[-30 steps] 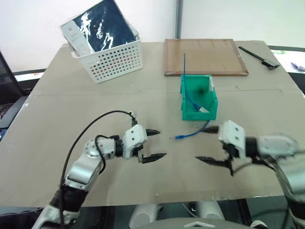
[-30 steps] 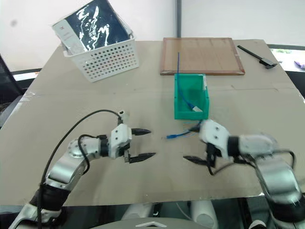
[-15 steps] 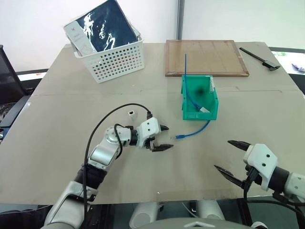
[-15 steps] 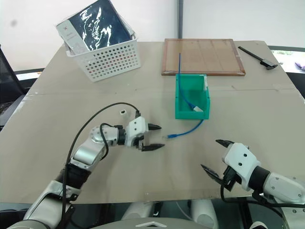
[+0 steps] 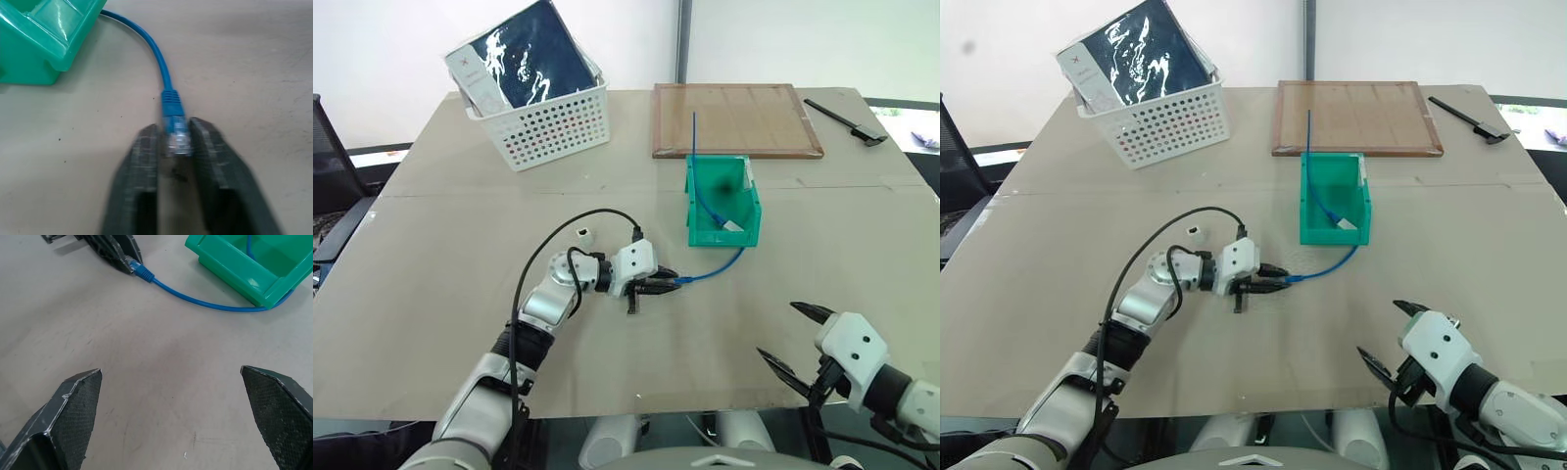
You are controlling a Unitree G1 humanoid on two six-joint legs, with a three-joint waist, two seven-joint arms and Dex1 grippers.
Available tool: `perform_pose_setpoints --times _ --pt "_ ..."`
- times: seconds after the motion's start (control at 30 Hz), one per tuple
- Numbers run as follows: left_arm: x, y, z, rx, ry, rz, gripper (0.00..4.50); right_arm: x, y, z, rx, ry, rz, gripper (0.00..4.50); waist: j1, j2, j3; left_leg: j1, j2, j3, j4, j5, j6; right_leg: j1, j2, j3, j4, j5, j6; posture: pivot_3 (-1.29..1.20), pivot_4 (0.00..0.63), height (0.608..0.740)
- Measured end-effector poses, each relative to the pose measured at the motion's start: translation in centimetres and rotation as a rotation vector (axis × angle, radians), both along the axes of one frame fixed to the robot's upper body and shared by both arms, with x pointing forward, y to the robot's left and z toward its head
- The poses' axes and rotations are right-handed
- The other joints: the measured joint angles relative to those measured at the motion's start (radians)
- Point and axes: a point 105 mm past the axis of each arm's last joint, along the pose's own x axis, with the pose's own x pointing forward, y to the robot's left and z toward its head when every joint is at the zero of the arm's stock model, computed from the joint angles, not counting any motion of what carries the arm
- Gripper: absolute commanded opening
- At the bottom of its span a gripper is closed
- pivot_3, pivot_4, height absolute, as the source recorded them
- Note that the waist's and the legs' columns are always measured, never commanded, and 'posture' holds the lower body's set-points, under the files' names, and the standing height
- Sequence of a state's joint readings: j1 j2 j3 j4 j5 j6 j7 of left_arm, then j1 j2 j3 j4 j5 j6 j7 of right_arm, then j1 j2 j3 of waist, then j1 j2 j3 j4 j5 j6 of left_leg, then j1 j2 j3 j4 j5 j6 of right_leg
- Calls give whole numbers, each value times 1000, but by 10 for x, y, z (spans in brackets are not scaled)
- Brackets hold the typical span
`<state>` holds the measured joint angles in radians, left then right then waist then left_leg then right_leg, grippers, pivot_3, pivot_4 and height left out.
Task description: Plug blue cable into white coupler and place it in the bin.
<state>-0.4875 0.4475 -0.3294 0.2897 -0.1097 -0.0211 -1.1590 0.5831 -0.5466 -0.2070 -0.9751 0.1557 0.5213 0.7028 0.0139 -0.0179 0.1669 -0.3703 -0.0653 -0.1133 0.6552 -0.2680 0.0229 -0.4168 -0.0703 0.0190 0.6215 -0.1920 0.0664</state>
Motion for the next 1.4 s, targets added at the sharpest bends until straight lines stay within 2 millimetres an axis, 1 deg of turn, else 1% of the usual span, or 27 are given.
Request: perform_pose_setpoints --times 0.13,0.23,0.27,0.33,0.37,0.43,0.5,0.53,0.63,0.67,0.7,0.73,0.77,0.83,0.97,1.0,1.03,1.07,1.27,1.4 --pt "-2 0 0 1 0 -20 11 1 2 -2 72 24 -61 4500 0 0 0 0 0 0 0 0 0 0 0 0 0 0 0 0 150 740" --pt "-12 0 -1 -31 18 -65 11 1 4 -8 185 89 -140 4500 -1 0 0 0 0 0 0 0 0 0 0 0 0 0 -1 0 150 740" --pt "-18 -3 2 -64 17 -99 11 1 5 -11 243 120 -178 4500 0 0 0 -1 1 -1 0 0 0 -1 0 0 0 0 -1 0 150 740" --pt "-27 -11 16 -143 -8 -157 11 3 9 -12 341 158 -227 4500 1 0 0 -1 1 -1 0 0 0 -1 -1 0 0 0 -1 0 150 740" --pt "-31 -16 32 -203 -48 -188 11 5 15 -8 441 174 -243 4500 1 0 0 -1 1 -2 0 0 0 0 -1 0 0 0 -1 0 150 740" --pt "-31 -22 51 -269 -104 -207 11 8 22 0 544 168 -250 4500 1 1 0 -1 1 -2 0 0 0 0 -1 0 0 0 0 0 150 740" --pt "-28 -27 67 -323 -153 -200 11 16 28 11 617 140 -248 4500 0 1 0 0 0 -1 0 0 0 0 0 0 0 0 0 0 150 740" --pt "-25 -30 74 -344 -182 -191 11 23 31 19 654 111 -254 4500 -2 1 0 0 0 -1 0 0 0 0 0 0 0 0 0 0 150 740" --pt "-19 -32 88 -382 -269 -176 11 38 43 44 817 60 -274 4500 -3 1 0 1 1 -1 -1 0 0 -1 1 0 0 2 -3 0 150 740" --pt "-17 -32 92 -394 -304 -166 11 42 48 52 872 51 -272 4091 -3 1 0 0 1 -1 -1 0 0 -1 1 0 0 2 -4 0 150 740" --pt "-16 -31 94 -400 -317 -162 11 43 50 55 888 50 -270 3948 -3 1 0 0 1 -1 -1 0 0 -1 1 0 0 2 -4 0 150 740" --pt "-15 -31 97 -407 -339 -156 11 45 53 60 925 49 -268 3661 -2 1 0 0 0 -1 -1 0 0 0 1 0 0 2 -4 0 150 740" --pt "-13 -30 98 -408 -355 -149 11 48 56 66 962 48 -265 3214 -3 1 0 0 0 -1 -1 0 0 0 1 0 0 2 -4 0 150 740" --pt "-12 -30 99 -408 -376 -146 11 54 60 71 1003 65 -264 3214 -2 1 0 0 -1 -1 -1 0 0 0 1 1 0 3 -4 0 150 740" --pt "-10 -31 102 -411 -407 -138 11 61 65 71 1041 120 -262 3214 -3 1 0 0 -1 -1 -1 0 0 0 1 0 0 3 -4 0 150 740" --pt "-10 -32 104 -412 -418 -139 11 63 67 73 1056 130 -253 2670 -5 1 0 0 -1 -1 -1 0 0 0 1 0 0 3 -4 0 150 740" --pt "-10 -32 104 -412 -420 -138 11 63 68 74 1063 132 -249 2481 -5 1 0 0 -1 -1 -1 0 0 0 1 0 0 3 -4 0 150 740" --pt "-9 -32 105 -413 -424 -135 11 64 70 76 1073 139 -239 1905 -7 1 0 1 -1 -1 -1 0 0 0 1 1 0 3 -4 0 150 740" --pt "-9 -31 106 -415 -435 -124 11 68 77 76 1085 189 -198 1905 -19 1 0 0 -1 -1 -1 0 0 0 2 1 0 3 -4 0 150 740" --pt "-10 -31 107 -418 -441 -122 11 70 77 79 1096 188 -189 1905 -26 1 0 0 -1 -1 -1 0 0 0 2 1 0 3 -4 0 150 740"
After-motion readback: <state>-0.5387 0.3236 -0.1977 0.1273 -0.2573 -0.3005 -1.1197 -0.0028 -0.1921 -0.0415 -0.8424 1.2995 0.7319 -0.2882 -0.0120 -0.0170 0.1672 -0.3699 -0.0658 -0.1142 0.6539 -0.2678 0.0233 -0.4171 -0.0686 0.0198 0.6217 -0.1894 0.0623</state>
